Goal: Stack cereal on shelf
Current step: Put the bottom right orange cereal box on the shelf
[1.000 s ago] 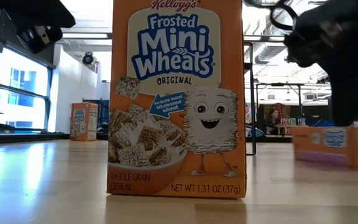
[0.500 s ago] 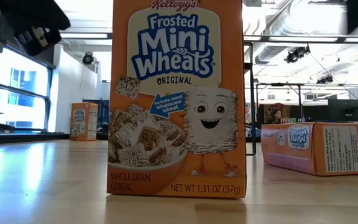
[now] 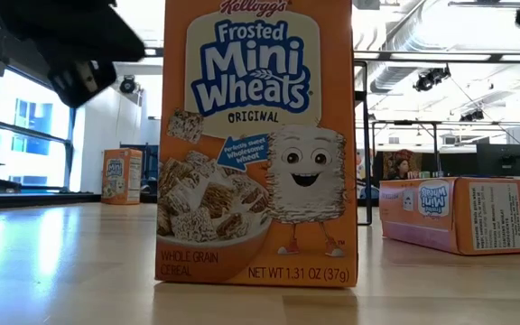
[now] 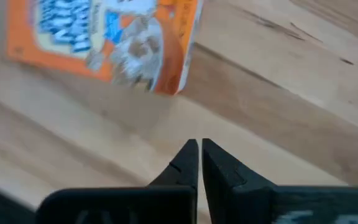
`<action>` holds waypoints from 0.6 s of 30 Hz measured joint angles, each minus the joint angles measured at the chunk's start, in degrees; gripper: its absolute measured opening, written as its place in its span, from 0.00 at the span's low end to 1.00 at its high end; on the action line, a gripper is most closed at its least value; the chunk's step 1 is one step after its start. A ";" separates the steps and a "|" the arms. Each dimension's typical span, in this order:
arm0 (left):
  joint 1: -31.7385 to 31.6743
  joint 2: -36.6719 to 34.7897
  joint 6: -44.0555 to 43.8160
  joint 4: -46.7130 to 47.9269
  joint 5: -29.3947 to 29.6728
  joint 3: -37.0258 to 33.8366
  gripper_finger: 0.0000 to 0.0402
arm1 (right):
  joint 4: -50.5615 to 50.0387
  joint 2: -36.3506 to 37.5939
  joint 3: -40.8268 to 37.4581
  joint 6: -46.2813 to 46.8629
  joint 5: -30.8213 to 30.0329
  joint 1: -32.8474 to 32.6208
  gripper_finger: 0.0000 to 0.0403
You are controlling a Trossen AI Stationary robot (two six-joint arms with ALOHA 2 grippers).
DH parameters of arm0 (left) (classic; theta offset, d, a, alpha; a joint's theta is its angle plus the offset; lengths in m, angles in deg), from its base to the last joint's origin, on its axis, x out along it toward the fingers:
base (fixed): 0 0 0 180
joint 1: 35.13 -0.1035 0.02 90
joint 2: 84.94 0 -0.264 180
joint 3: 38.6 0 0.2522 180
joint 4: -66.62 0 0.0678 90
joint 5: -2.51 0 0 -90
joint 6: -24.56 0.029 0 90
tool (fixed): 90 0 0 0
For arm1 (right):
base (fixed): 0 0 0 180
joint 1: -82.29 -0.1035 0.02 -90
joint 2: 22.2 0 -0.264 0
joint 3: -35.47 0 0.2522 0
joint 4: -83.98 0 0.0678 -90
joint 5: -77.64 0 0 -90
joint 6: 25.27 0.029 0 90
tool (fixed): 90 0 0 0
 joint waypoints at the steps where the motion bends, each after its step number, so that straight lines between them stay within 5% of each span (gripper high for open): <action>1: -0.17 1.16 -0.03 -2.15 0.10 0.00 0.00 | 1.34 0.00 -1.31 0.32 -0.79 0.10 0.00; 9: 0.39 10.45 -14.85 -16.86 5.76 0.08 0.00 | 16.70 -0.04 -8.11 -5.57 -5.63 1.51 0.00; 13: 1.95 14.45 -27.84 -17.80 13.40 0.22 0.00 | 17.00 -0.03 -8.19 -9.40 -7.77 2.68 0.00; 18: 2.11 19.98 -38.76 -17.18 15.71 1.48 0.00 | 17.71 -0.04 -8.22 -12.91 -8.25 4.74 0.00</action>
